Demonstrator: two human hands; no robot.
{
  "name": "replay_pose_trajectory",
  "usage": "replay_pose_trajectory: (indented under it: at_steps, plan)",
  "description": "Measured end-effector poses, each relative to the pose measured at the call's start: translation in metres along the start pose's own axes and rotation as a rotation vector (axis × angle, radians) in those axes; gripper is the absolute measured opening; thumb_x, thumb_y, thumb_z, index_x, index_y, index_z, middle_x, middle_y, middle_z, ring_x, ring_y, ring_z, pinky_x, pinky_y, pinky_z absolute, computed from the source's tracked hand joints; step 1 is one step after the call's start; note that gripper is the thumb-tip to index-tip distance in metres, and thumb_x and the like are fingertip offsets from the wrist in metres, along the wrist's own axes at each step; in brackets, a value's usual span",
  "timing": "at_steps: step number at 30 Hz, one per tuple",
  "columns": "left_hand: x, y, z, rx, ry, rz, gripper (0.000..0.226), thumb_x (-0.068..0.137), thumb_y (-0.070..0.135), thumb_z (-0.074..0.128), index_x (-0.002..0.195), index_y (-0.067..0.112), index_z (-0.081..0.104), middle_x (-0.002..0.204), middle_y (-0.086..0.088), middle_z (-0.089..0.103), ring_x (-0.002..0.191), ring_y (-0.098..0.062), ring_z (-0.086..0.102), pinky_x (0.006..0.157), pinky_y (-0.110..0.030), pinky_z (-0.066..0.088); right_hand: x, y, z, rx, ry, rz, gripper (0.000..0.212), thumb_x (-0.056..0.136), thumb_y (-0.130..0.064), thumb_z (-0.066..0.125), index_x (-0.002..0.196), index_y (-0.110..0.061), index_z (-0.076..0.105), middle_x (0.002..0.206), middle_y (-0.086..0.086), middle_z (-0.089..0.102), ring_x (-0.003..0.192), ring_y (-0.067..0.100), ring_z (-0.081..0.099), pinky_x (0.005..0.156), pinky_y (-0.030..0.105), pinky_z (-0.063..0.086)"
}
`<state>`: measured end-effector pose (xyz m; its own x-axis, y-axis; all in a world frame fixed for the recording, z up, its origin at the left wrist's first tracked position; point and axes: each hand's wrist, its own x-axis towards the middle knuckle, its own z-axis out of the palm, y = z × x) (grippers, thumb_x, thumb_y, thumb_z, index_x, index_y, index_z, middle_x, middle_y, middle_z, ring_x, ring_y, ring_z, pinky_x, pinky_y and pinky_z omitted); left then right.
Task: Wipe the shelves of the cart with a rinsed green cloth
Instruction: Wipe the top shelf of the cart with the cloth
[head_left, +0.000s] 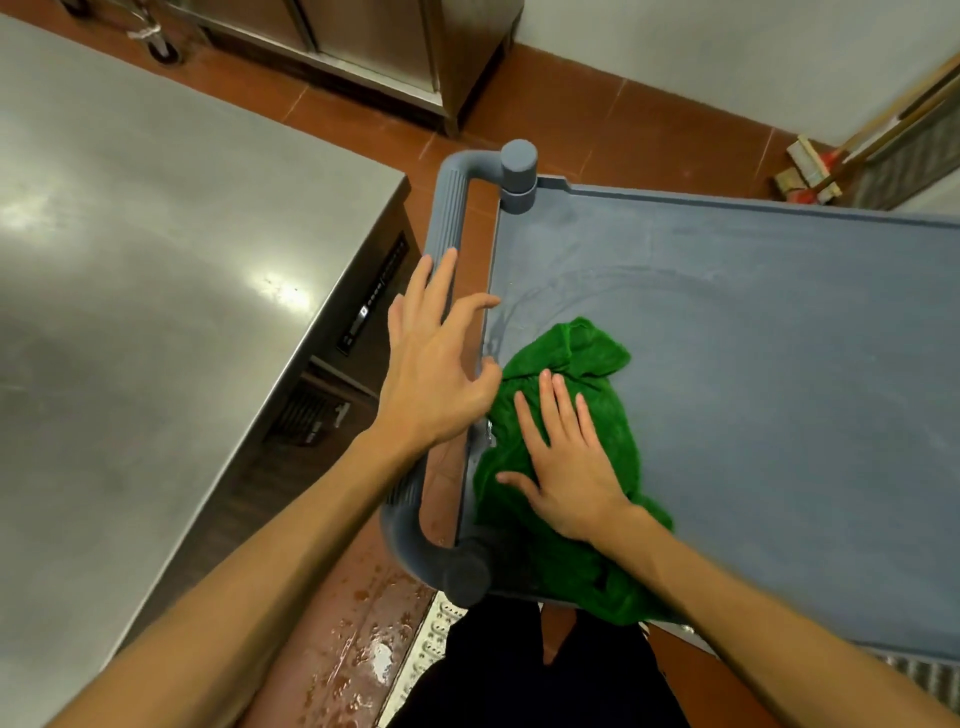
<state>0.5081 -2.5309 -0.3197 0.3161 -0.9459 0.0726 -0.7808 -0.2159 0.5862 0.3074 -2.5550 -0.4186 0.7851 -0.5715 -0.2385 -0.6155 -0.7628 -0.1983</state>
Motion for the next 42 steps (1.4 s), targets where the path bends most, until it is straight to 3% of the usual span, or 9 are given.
replay_pose_trajectory:
  at_steps: [6, 13, 23, 28, 32, 37, 42]
  plan:
    - [-0.002, -0.004, 0.002, 0.099, -0.053, 0.1, 0.064, 0.074, -0.005, 0.064, 0.133, 0.019, 0.057, 0.168, -0.015, 0.019, 0.157, -0.034, 0.008, 0.114, -0.068, 0.025, 0.013, -0.012, 0.0, -0.008, 0.031, 0.081, 0.083, 0.096, -0.062, 0.015, 0.16, -0.01, 0.007, 0.164, 0.023, -0.012, 0.153, 0.034, -0.014, 0.124, 0.053, 0.007]
    - [-0.002, 0.0, 0.0, 0.294, -0.173, 0.146, 0.077, 0.069, 0.004, 0.077, 0.139, 0.024, 0.053, 0.169, -0.02, 0.011, 0.157, -0.038, 0.006, 0.117, -0.071, 0.018, 0.05, -0.014, -0.005, 0.012, 0.093, 0.153, 0.078, 0.097, -0.054, 0.016, 0.159, -0.008, 0.013, 0.166, 0.02, -0.004, 0.154, 0.032, -0.004, 0.124, 0.051, 0.011]
    - [-0.002, -0.003, 0.005, 0.382, -0.162, 0.184, 0.071, 0.074, 0.015, 0.077, 0.139, 0.026, 0.051, 0.169, -0.018, 0.014, 0.158, -0.033, 0.008, 0.118, -0.068, 0.019, 0.111, 0.016, -0.031, 0.064, 0.124, 0.146, 0.074, 0.094, -0.043, 0.015, 0.16, -0.011, 0.008, 0.167, 0.015, -0.009, 0.154, 0.028, -0.012, 0.125, 0.049, 0.003]
    - [0.0, -0.001, 0.0, 0.323, -0.197, 0.162, 0.061, 0.083, 0.033, 0.045, 0.143, 0.023, 0.051, 0.168, -0.019, 0.016, 0.157, -0.034, 0.01, 0.118, -0.069, 0.017, 0.155, 0.039, -0.047, 0.007, 0.108, 0.201, 0.07, 0.104, -0.051, 0.02, 0.16, -0.015, 0.001, 0.166, 0.013, -0.017, 0.153, 0.026, -0.016, 0.125, 0.047, -0.002]
    - [-0.002, -0.002, 0.005, 0.288, -0.135, 0.198, 0.056, 0.081, 0.013, 0.06, 0.136, 0.021, 0.057, 0.165, -0.02, 0.025, 0.155, -0.036, 0.017, 0.116, -0.071, 0.017, 0.184, 0.051, -0.059, -0.002, 0.09, 0.252, 0.069, 0.104, -0.05, 0.018, 0.16, -0.015, 0.001, 0.165, 0.012, -0.02, 0.153, 0.025, -0.018, 0.124, 0.048, -0.005]
    - [0.0, -0.002, 0.004, 0.181, -0.074, 0.188, 0.06, 0.081, 0.015, 0.025, 0.124, 0.015, 0.066, 0.159, -0.021, 0.038, 0.151, -0.037, 0.029, 0.115, -0.072, 0.017, 0.18, 0.049, -0.06, 0.027, 0.097, 0.232, 0.07, 0.103, -0.05, 0.021, 0.16, -0.012, 0.007, 0.166, 0.014, -0.014, 0.154, 0.027, -0.013, 0.124, 0.048, -0.005]
    - [0.0, -0.005, 0.004, 0.18, -0.081, 0.198, 0.049, 0.084, 0.019, 0.029, 0.108, 0.016, 0.072, 0.157, -0.023, 0.04, 0.15, -0.04, 0.03, 0.116, -0.07, 0.015, 0.166, 0.042, -0.058, 0.053, 0.054, 0.176, 0.068, 0.104, -0.05, 0.02, 0.159, -0.009, 0.013, 0.166, 0.012, -0.017, 0.153, 0.026, -0.016, 0.124, 0.047, -0.005]
